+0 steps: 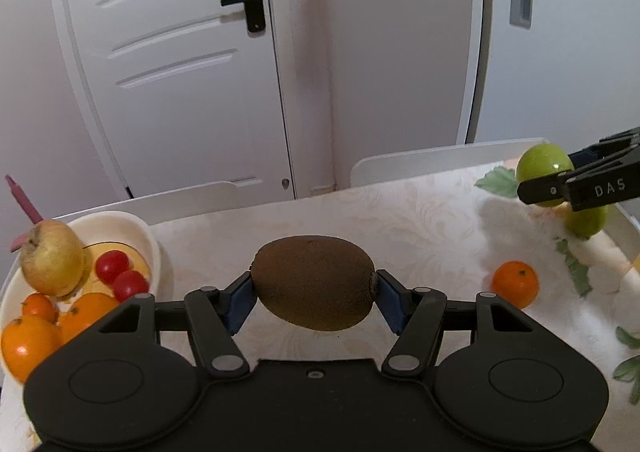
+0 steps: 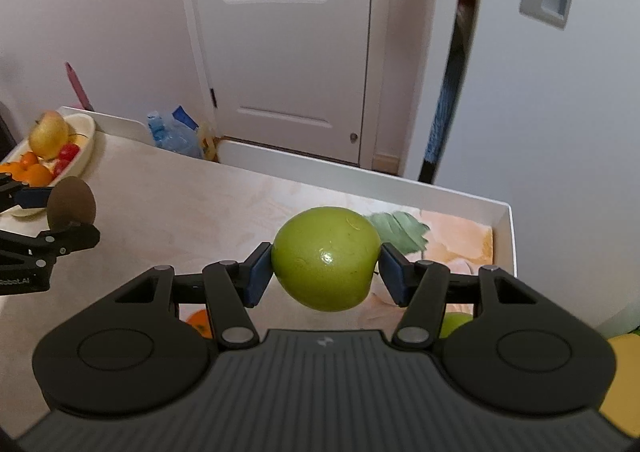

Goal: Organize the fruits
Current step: 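Carry the kiwi and green apple to the duck plate and release both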

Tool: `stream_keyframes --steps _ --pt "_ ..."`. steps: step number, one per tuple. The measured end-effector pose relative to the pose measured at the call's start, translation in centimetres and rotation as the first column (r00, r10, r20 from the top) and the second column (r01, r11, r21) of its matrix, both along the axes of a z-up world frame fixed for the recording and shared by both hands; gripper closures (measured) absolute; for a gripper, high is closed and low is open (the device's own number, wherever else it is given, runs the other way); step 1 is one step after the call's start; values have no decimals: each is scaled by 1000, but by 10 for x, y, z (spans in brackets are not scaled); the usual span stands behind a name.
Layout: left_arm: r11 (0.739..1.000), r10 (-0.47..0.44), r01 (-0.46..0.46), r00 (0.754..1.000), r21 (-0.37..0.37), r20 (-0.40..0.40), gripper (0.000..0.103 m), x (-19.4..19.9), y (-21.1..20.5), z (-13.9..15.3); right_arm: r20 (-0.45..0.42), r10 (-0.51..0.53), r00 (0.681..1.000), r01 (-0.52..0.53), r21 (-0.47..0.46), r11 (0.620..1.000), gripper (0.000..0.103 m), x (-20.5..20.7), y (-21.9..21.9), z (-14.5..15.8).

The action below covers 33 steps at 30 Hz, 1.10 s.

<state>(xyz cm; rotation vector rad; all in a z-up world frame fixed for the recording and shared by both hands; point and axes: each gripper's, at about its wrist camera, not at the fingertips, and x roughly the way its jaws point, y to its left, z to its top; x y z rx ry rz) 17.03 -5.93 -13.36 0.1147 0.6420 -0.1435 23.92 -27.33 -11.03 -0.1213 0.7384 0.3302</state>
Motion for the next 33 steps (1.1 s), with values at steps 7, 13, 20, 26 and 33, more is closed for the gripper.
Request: stream_keyframes --steps 7,13,20,26,33 --pt "999 39 -38 999 -37 38 35 -23 14 28 21 11 1000 -12 33 999 31 -18 20 29" --pt "997 58 -54 996 -55 65 35 -40 33 51 39 31 999 -33 59 998 31 -34 49 52" --pt "995 81 -76 994 -57 78 35 -52 68 73 50 51 997 -54 78 995 31 -49 90 74" --pt "994 100 -97 993 -53 67 35 -50 104 82 43 47 998 -51 99 994 31 -54 130 82" --pt "993 111 -110 993 -39 37 35 -37 147 78 25 39 999 -41 113 993 31 -51 178 77"
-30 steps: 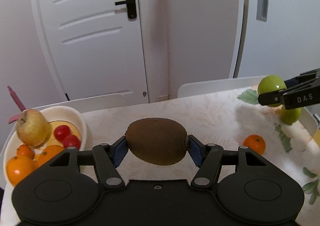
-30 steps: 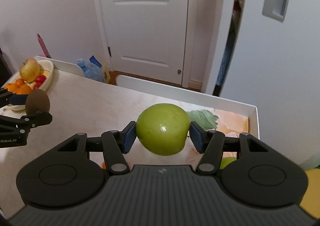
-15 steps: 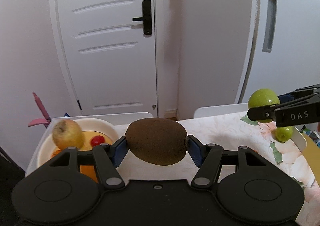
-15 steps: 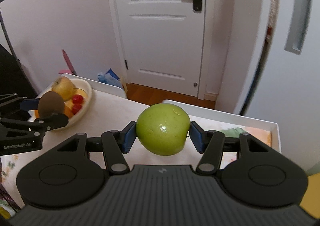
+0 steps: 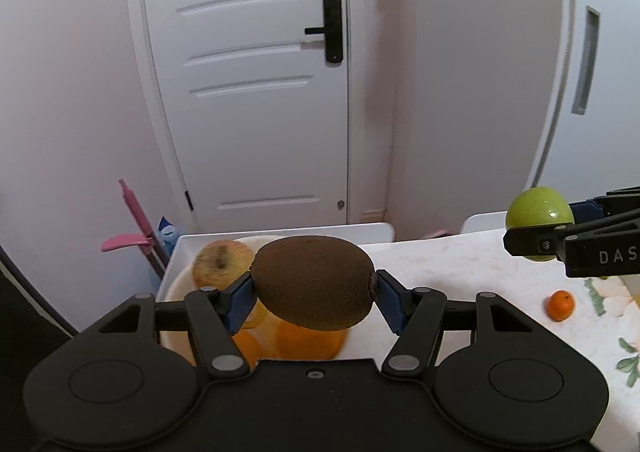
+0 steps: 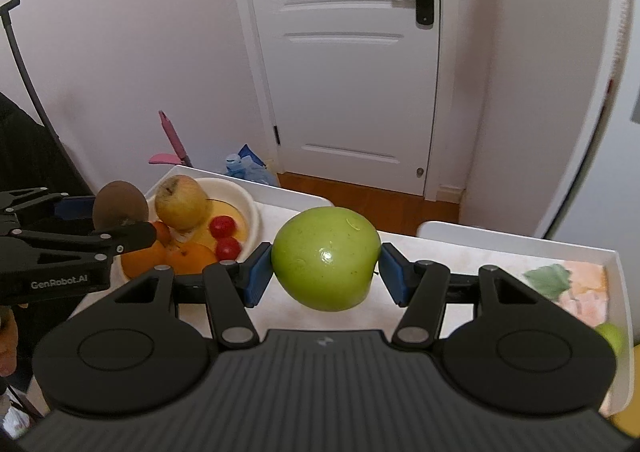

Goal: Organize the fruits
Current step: 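Carry the kiwi and green apple to the duck plate and release both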

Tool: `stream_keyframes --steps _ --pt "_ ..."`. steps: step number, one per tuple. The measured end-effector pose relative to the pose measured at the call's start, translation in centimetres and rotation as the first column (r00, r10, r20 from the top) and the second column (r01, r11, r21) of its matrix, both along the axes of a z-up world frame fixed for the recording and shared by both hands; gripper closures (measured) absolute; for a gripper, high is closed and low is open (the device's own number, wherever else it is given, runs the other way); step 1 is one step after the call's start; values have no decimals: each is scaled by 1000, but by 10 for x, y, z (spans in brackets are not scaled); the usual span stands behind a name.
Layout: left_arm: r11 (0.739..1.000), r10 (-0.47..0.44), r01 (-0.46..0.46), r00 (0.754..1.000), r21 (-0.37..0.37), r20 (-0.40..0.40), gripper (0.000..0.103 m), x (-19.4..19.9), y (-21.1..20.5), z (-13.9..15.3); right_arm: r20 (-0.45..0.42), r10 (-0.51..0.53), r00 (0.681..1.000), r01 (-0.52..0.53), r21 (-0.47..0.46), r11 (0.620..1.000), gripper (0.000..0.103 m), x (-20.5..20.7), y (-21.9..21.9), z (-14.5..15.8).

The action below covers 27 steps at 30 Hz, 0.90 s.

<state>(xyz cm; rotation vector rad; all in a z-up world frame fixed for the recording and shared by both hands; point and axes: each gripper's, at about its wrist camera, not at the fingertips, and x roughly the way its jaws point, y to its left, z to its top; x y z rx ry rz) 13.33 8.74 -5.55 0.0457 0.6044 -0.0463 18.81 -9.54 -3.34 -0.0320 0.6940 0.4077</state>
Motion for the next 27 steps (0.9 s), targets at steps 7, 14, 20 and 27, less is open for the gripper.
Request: stream_keyframes --steps 7,14,20,27 --pt "1000 -5 5 999 -4 -46 35 23 35 -19 -23 -18 1000 19 12 1000 31 14 42 -13" --pt "1000 -24 22 993 -13 -114 35 50 52 -45 -48 -45 998 45 11 999 31 31 69 -25" --pt "999 -40 36 981 -25 -191 35 69 56 -69 -68 -67 995 67 0 998 31 43 78 -34" --pt "998 -48 41 978 -39 -204 35 86 60 -74 -82 -76 994 75 -12 997 31 53 82 -40"
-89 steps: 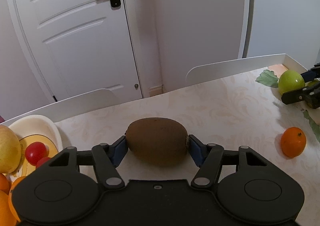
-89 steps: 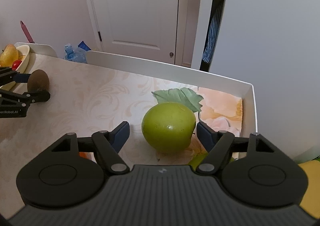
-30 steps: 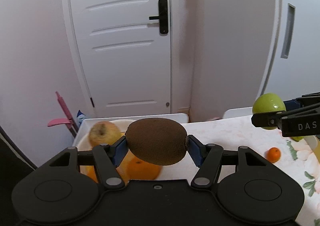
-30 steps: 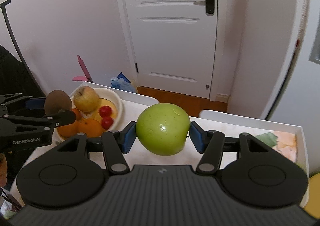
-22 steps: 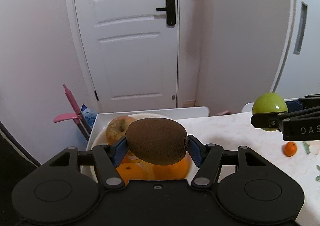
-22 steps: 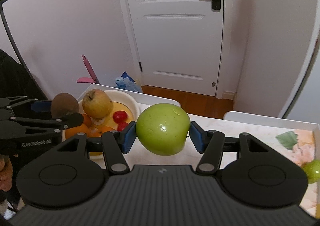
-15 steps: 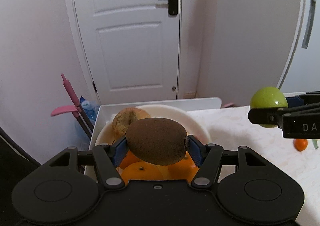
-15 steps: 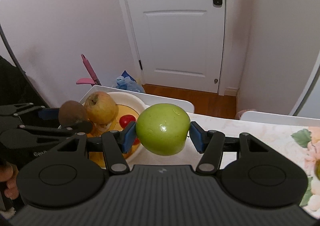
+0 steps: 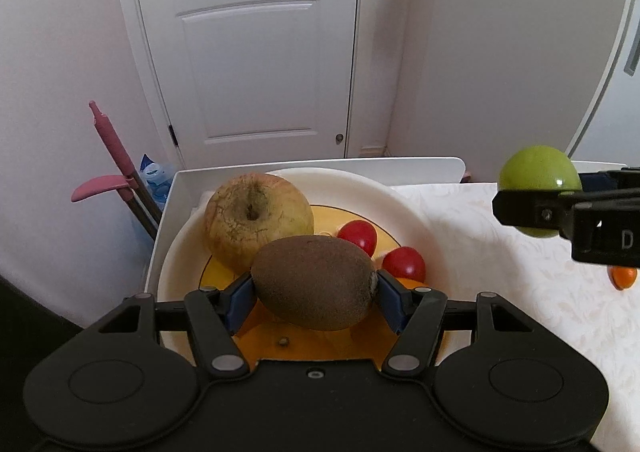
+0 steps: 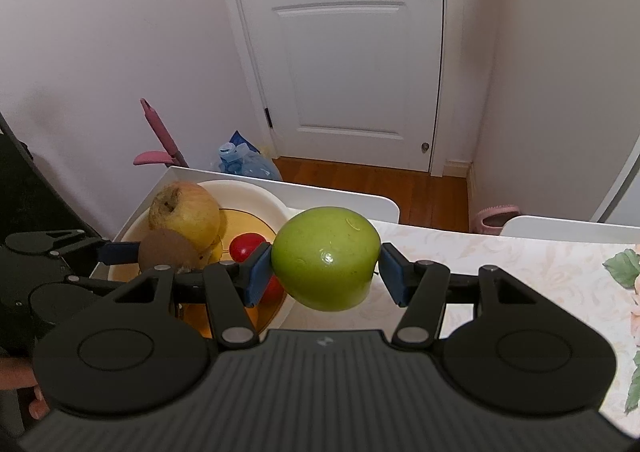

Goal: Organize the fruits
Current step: 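Carry the kiwi and green apple to the duck plate and release both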

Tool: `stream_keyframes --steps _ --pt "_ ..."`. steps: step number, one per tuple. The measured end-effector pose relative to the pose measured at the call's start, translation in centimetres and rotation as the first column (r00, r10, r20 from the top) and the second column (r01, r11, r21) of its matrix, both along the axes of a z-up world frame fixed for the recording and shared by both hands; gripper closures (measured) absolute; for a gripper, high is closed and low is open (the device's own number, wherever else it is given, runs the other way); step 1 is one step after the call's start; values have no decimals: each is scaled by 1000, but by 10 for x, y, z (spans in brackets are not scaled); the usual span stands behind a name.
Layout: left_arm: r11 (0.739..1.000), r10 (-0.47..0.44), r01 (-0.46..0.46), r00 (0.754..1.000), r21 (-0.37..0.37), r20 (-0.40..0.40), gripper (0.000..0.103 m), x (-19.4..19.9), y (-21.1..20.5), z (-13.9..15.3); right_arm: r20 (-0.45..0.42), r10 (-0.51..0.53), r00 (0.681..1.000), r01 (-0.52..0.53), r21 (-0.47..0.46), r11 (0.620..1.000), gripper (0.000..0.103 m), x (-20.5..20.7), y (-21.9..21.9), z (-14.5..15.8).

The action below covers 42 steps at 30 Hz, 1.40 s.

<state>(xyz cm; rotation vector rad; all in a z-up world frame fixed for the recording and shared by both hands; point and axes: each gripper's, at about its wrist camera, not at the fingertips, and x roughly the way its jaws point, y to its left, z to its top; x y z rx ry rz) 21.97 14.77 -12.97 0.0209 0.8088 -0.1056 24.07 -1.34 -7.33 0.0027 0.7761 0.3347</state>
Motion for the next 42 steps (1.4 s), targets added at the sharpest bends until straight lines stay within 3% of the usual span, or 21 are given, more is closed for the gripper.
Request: stream_keyframes --steps 2,4,5,11,21,39,41,42 --pt "1000 -4 4 1000 -4 1 31 -1 -1 0 -2 3 1000 -3 -1 1000 31 2 2 -1" --pt "1000 -16 16 1000 -13 19 10 -7 -2 3 -3 10 1000 -10 -4 1000 31 4 4 0" --pt "1000 -17 18 999 -12 33 9 -10 -1 5 -3 14 1000 -14 -6 1000 31 5 4 0" --pt "1000 -25 26 998 -13 57 9 -21 0 13 7 52 999 -52 -19 998 31 11 10 4" --pt "999 36 -35 995 -19 94 9 -40 13 25 13 143 990 -143 -10 990 31 28 28 4" --pt "998 51 -53 993 16 103 9 -46 27 15 35 322 946 -323 39 946 30 71 65 -43" --pt "999 50 -52 993 13 103 9 -46 28 15 59 325 944 -329 62 942 21 70 64 -41" --pt "999 50 -52 993 11 102 9 -46 28 15 72 320 945 -325 67 943 8 68 62 -39"
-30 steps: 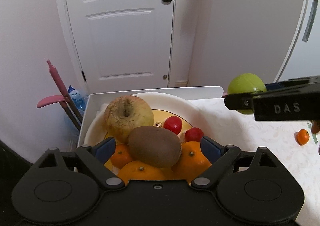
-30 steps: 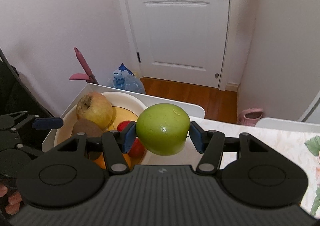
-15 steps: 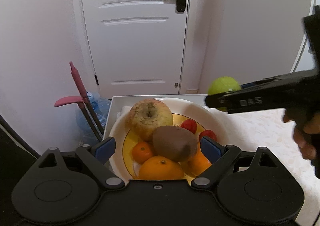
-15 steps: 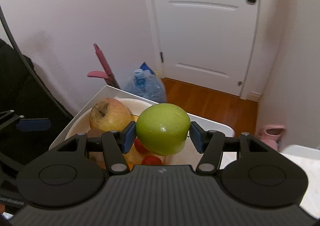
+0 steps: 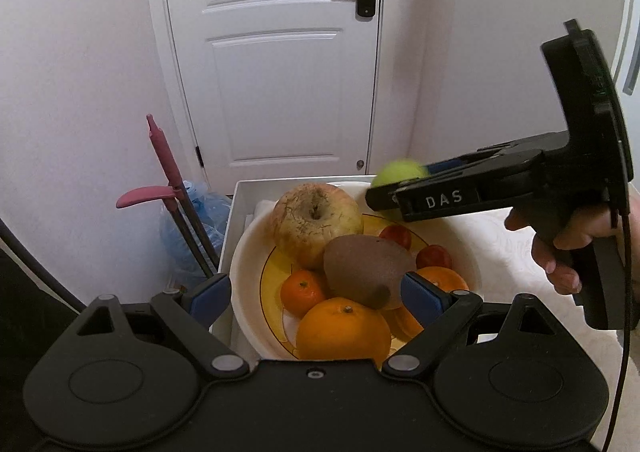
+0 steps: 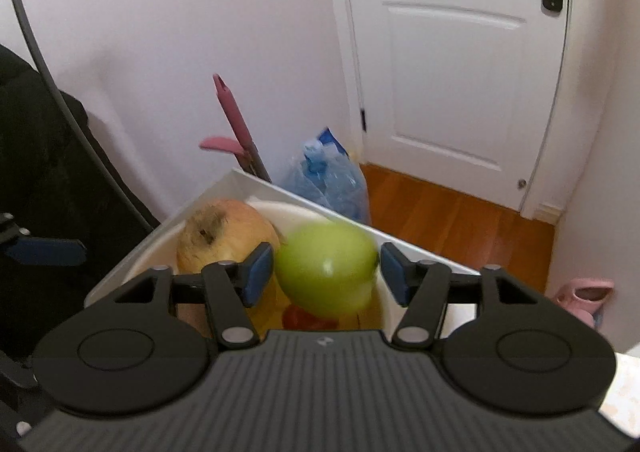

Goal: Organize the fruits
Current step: 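Carry the kiwi and green apple to the duck plate and release both, then grasp a tangerine with the left tool while the right tool grasps another green apple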

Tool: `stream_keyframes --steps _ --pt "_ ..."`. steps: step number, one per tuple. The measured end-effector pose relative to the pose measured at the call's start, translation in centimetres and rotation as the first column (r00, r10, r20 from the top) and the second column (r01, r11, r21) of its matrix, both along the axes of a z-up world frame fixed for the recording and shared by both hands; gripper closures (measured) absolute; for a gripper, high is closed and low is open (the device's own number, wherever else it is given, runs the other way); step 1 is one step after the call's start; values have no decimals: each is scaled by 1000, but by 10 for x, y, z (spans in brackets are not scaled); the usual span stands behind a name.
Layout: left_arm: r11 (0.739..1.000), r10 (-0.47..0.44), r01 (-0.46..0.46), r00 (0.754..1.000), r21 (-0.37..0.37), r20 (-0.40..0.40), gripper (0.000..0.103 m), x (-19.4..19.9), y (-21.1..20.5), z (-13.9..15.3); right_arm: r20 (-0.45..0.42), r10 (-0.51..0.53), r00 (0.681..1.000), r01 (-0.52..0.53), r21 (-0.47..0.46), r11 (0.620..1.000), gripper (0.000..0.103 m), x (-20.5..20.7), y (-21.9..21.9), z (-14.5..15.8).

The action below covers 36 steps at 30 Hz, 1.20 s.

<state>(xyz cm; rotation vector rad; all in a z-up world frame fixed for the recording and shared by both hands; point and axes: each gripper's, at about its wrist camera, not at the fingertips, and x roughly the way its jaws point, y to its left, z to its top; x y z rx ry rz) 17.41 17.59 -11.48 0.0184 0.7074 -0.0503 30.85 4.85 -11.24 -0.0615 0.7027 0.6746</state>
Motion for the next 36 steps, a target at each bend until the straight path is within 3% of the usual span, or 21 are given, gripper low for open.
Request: stream_keyframes --steps 1,9,18,25,36 --pt "1000 -1 1 1000 -2 1 9 0 0 0 12 -9 1000 9 6 1000 0 -1 -2 1" --pt "1000 -10 10 1000 3 3 9 -3 -3 2 18 -32 999 32 -5 999 0 -13 -8 6" --pt "1000 -11 11 999 3 37 9 -16 -7 18 43 -77 996 78 -10 997 0 -38 -24 36" --pt "1000 -13 13 997 3 82 9 -37 -14 38 72 -153 986 154 -5 988 0 -75 -50 68" --pt "999 -29 26 986 19 162 9 -74 -43 77 97 -325 941 326 12 945 0 -151 -119 107"
